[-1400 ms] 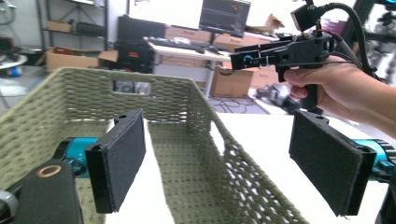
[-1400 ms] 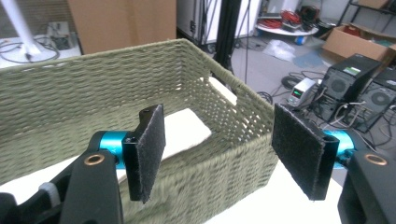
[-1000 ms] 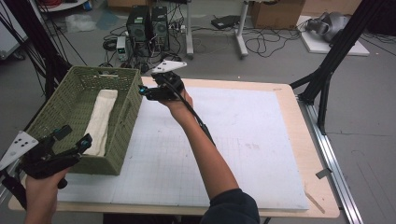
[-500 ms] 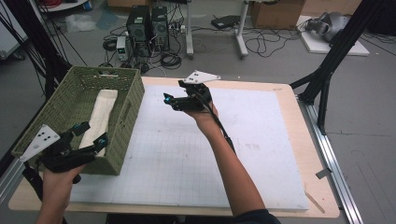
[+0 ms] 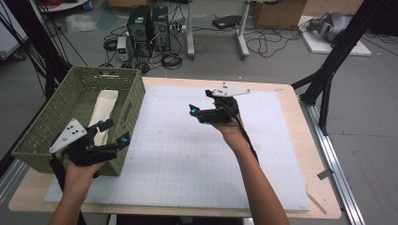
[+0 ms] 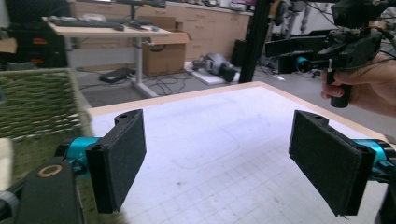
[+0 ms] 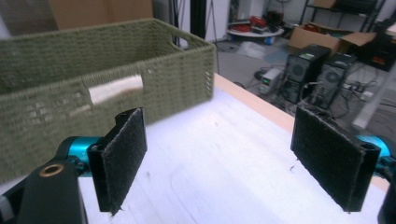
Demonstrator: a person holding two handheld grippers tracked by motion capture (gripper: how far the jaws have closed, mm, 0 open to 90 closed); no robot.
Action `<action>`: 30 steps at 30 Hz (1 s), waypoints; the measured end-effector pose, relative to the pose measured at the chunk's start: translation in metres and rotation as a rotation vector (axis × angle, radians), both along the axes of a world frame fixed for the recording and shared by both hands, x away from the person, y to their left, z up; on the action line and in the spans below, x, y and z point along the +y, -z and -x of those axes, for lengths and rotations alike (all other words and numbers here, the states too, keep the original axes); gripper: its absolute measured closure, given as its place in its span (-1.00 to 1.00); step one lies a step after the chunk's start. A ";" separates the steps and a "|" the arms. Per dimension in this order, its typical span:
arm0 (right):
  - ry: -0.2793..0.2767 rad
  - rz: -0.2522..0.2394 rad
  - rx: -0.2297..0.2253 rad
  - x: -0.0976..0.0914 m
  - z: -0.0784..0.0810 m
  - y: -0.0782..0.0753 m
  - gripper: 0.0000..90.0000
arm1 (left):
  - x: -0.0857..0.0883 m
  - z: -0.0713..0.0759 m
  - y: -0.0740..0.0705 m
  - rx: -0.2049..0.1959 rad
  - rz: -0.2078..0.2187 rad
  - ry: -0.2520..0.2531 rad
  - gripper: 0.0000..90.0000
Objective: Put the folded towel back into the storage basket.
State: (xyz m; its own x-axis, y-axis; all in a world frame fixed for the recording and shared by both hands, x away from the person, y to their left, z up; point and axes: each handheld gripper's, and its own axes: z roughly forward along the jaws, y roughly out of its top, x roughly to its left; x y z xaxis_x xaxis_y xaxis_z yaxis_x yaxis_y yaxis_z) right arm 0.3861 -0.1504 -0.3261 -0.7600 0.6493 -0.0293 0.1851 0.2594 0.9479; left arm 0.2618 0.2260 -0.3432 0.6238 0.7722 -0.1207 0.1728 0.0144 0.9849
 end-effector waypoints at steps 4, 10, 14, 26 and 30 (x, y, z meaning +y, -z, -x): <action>0.034 0.015 -0.005 -0.021 0.010 0.005 -0.63 | -0.011 -0.004 0.002 -0.002 -0.017 0.025 -0.57; 0.104 0.008 -0.011 -0.056 0.029 0.015 -0.64 | -0.028 -0.008 0.003 0.005 -0.037 0.069 -0.56; 0.133 0.009 -0.018 -0.074 0.040 0.018 -0.64 | -0.041 -0.008 0.001 -0.008 -0.046 0.093 -0.56; 0.235 0.043 -0.032 -0.116 0.079 0.037 -0.64 | -0.081 -0.011 0.020 -0.007 -0.078 0.191 -0.56; 0.259 0.040 -0.038 -0.126 0.088 0.043 -0.64 | -0.090 -0.013 0.027 -0.009 -0.077 0.199 -0.57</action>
State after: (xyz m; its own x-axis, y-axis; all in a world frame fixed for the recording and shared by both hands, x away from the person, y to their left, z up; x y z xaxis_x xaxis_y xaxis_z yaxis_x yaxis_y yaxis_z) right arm 0.2978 -0.2763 -0.3694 -0.5663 0.8199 -0.0843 0.2150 0.2457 0.9452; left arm 0.2743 0.1362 -0.3700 0.7659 0.6402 -0.0598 0.1561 -0.0949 0.9832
